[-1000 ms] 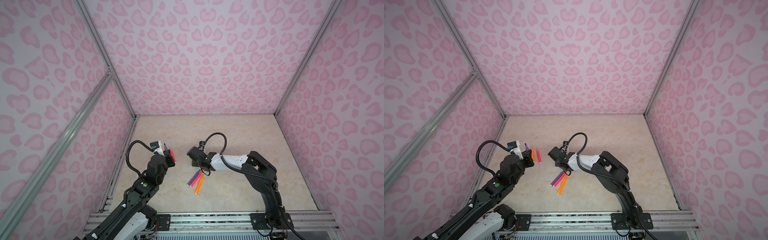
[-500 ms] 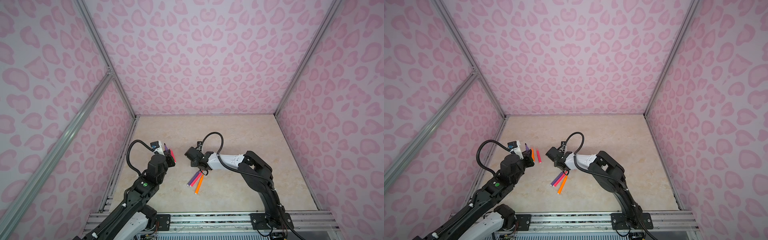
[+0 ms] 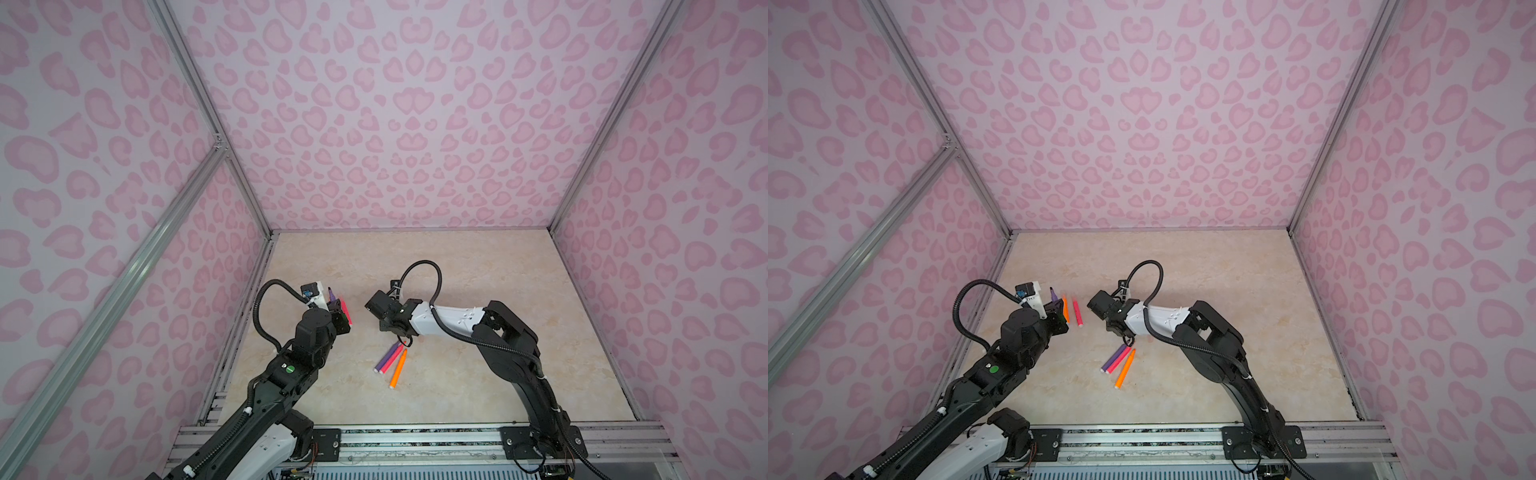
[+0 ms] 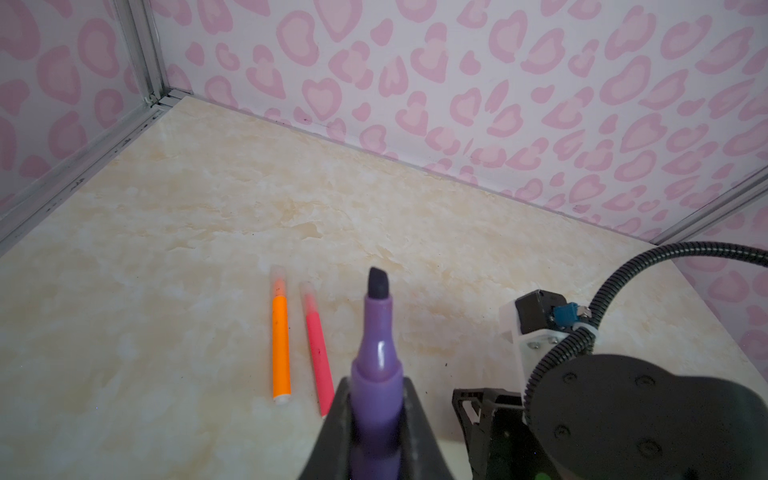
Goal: Insert the pens into the pen caps
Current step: 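Close the right gripper around the pale pink cap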
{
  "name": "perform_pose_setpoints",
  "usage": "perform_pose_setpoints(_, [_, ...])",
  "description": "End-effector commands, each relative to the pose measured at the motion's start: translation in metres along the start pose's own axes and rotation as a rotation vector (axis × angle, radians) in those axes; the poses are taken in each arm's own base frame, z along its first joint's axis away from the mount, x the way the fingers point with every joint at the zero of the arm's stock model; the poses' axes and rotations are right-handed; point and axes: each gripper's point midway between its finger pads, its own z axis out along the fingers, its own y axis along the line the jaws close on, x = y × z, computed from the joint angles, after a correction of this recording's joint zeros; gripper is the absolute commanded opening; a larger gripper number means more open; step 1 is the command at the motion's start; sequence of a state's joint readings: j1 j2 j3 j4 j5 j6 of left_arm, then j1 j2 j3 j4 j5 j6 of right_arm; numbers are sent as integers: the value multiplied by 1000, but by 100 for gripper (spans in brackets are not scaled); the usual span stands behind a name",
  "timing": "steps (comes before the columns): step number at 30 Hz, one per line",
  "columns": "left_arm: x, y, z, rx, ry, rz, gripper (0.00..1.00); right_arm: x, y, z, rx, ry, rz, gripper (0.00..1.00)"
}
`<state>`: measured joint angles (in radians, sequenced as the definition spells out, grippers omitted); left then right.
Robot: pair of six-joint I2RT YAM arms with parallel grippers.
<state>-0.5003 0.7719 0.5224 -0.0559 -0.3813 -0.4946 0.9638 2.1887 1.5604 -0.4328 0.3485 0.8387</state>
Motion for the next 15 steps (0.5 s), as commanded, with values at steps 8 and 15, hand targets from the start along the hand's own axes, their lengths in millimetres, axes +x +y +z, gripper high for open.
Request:
perform_pose_setpoints(8, [-8, -4, -1, 14, -20, -12, 4, 9, -6, 2, 43, 33, -72, 26])
perform_pose_setpoints(15, [-9, -5, -1, 16, -21, -13, 3, 11, -5, 5, 52, 45, -92, 25])
